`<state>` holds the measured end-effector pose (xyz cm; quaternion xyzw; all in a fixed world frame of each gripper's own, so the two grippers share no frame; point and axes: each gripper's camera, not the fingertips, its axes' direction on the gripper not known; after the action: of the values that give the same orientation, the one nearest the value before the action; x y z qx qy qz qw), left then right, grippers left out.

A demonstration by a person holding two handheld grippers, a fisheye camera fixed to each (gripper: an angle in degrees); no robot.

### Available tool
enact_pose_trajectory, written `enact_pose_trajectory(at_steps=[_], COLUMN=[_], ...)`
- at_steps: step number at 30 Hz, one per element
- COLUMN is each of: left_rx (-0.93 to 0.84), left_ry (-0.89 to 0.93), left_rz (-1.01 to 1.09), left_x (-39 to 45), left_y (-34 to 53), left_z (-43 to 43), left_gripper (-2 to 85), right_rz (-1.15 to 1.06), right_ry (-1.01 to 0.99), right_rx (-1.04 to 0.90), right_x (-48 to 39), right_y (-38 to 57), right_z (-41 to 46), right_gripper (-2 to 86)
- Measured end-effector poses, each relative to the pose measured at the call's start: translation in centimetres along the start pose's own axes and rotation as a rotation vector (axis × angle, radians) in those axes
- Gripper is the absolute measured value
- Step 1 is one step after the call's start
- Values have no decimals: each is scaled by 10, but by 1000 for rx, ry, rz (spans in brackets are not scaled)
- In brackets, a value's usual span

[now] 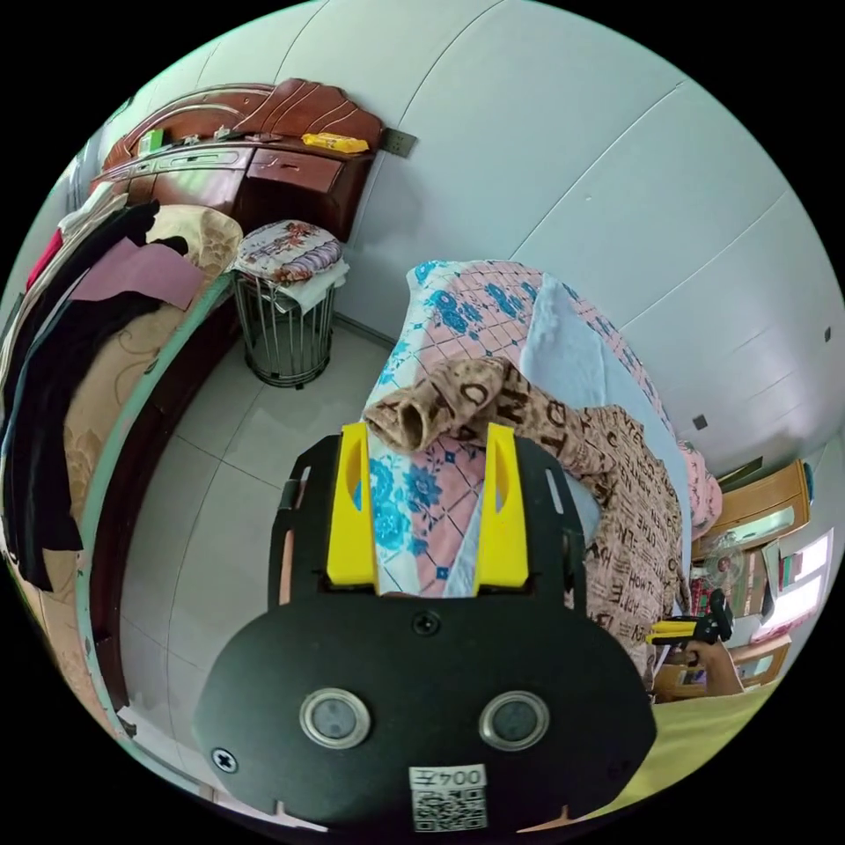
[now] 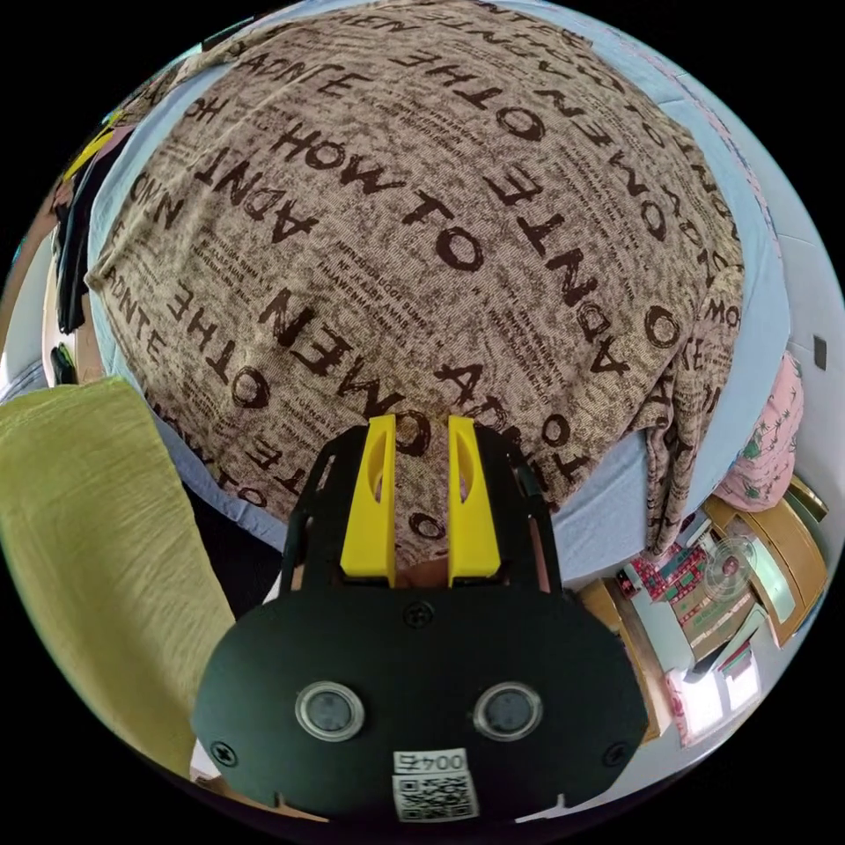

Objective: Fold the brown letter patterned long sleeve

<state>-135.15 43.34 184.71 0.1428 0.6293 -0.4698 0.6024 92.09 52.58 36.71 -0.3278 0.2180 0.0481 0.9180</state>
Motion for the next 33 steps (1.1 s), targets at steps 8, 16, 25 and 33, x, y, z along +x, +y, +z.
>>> enact_pose_trajectory(at_steps=[8,16,25,33], left_rx=[209,77,-101,-342], left_ry=[151,-13,-128,247], left_rz=[96,524,525,945], left_x=[10,39,60,262], left_y=[-55,-94,-75,92], left_z=[-47,-63,-20,38], left_gripper=[30,42,103,40], right_rz=[-11,16,61,169], right_ry=[3,-2,-17,-24], right_rx=[-128,-125,-75,293], right_x=[-1,0,4,-29], right_y=[-40,-46,-29,42], right_z=[18,32,43,12], right_gripper=[99,99,98,81])
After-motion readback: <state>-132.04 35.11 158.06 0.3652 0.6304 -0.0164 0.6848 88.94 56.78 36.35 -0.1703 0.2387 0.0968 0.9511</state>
